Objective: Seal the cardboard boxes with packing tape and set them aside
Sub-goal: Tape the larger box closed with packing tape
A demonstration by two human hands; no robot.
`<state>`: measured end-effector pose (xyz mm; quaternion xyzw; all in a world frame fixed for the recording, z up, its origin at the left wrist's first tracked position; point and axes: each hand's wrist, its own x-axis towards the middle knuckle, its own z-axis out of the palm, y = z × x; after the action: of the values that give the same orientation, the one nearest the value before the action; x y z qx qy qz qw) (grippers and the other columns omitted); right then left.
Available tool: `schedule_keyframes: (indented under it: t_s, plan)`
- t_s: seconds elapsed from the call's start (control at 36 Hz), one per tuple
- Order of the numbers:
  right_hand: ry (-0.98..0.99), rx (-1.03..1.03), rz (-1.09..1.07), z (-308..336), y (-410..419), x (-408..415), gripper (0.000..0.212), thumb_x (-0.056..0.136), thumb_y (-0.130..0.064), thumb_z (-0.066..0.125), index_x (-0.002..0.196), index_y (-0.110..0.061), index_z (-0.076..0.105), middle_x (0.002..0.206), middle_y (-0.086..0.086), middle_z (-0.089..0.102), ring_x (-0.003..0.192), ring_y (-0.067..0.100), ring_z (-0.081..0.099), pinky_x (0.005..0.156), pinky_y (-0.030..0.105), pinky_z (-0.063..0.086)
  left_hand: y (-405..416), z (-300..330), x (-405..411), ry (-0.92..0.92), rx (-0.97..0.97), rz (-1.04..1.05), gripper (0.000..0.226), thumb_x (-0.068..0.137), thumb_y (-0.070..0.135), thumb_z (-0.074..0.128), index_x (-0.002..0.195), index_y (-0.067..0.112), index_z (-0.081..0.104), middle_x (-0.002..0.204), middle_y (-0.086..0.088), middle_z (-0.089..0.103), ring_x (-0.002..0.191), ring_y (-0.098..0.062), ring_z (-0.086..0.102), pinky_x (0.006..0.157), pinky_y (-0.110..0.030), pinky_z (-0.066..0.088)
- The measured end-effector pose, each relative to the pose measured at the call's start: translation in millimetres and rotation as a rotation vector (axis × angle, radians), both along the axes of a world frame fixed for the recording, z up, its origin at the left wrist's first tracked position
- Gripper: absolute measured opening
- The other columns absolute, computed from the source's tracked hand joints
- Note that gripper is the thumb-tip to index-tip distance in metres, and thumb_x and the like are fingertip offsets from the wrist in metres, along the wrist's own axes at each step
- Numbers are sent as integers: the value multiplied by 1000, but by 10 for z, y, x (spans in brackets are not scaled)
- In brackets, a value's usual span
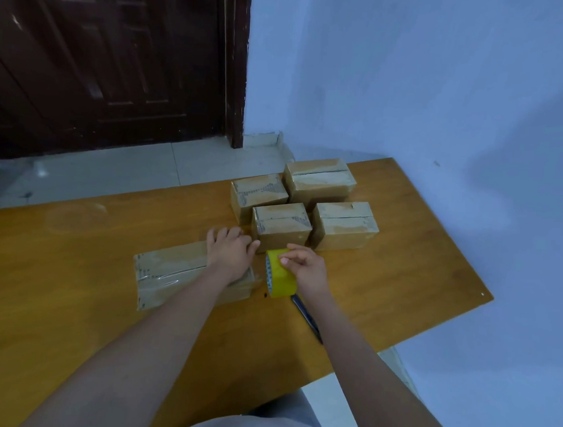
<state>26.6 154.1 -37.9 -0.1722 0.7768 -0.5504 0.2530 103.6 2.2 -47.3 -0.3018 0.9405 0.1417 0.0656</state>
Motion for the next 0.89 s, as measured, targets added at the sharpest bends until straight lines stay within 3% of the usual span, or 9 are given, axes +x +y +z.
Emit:
schedule_keyframes:
  t_s: [0.06,0.11,0.19,0.25,0.33,0.47,0.69,0.78,0.89]
  plan:
    - [-7,-2,-5,20,8,-21,11,85,0,64,90,-5,72,120,4,57,103,13,54,78,14,43,-36,-24,53,21,38,-66,43,102,47,22,134,39,51,156,3,25,144,-29,14,115,-50,-3]
    - [2,6,1,45,9,-50,11,85,-1,64,89,-7,72,121,4,57,105,13,53,87,23,45,-52,-79,138,179,53,-127,42,102,41,25,138,40,46,157,3,22,145,-30,9,114,-50,-3]
    - [17,14,7,89,6,-90,11,85,-2,64,88,-9,73,123,6,57,109,15,52,90,26,40,-35,-70,266,504,33,-172,44,89,37,35,113,22,68,132,-7,55,128,-25,32,102,-54,27]
    - [34,26,16,110,5,-111,11,85,-2,65,88,-8,73,124,8,57,112,19,52,92,28,40,7,-62,340,593,17,-246,40,82,36,39,92,16,72,110,-6,63,112,-18,37,87,-50,43]
    - [67,59,44,127,-18,-123,10,85,-2,64,89,-6,73,125,9,56,114,23,53,95,32,41,58,-84,436,515,-44,-375,33,77,44,48,81,19,69,105,-3,62,107,-16,40,81,-40,43]
    - [58,80,55,139,-56,-98,10,85,-3,64,91,-2,72,127,9,56,115,23,52,96,31,40,116,-137,518,275,-139,-472,31,70,50,74,87,26,65,111,1,60,113,-24,45,88,-44,45]
    - [47,76,58,148,-16,-30,10,84,-2,65,92,-2,72,127,12,57,116,21,52,91,26,37,289,-184,436,399,-221,-346,19,60,23,87,67,18,70,86,1,66,94,-23,44,75,-41,51]
    - [53,83,63,156,-6,-19,10,85,-2,65,92,-2,72,128,12,56,114,20,52,91,26,38,370,-171,414,356,-201,-266,23,58,22,86,74,16,70,87,2,66,88,-20,48,74,-37,52]
    - [63,88,58,164,4,-26,11,85,-3,65,93,-2,72,128,11,56,115,21,52,94,28,39,459,-97,338,320,-62,-143,45,83,20,59,127,17,51,115,2,58,107,-23,44,93,-35,38]
